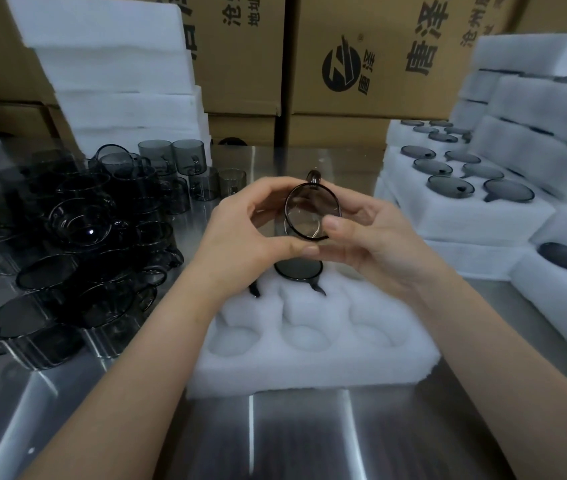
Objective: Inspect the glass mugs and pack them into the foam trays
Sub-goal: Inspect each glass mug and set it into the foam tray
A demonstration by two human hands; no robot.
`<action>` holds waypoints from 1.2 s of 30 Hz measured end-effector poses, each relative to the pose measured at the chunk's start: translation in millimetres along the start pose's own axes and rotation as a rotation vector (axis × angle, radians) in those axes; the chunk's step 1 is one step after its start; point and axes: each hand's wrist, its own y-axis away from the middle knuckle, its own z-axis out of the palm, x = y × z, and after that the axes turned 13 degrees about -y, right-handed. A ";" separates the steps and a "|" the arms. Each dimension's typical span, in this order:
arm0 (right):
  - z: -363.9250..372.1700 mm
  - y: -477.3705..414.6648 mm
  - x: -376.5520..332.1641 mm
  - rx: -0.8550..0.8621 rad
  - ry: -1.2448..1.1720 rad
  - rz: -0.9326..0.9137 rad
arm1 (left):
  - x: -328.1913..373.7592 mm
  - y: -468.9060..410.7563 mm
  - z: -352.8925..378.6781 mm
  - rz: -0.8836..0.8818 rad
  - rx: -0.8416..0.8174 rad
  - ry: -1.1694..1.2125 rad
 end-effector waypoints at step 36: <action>5.1 -1.7 11.2 0.196 0.434 -0.264 | 8.4 3.3 10.2 0.065 0.047 -0.450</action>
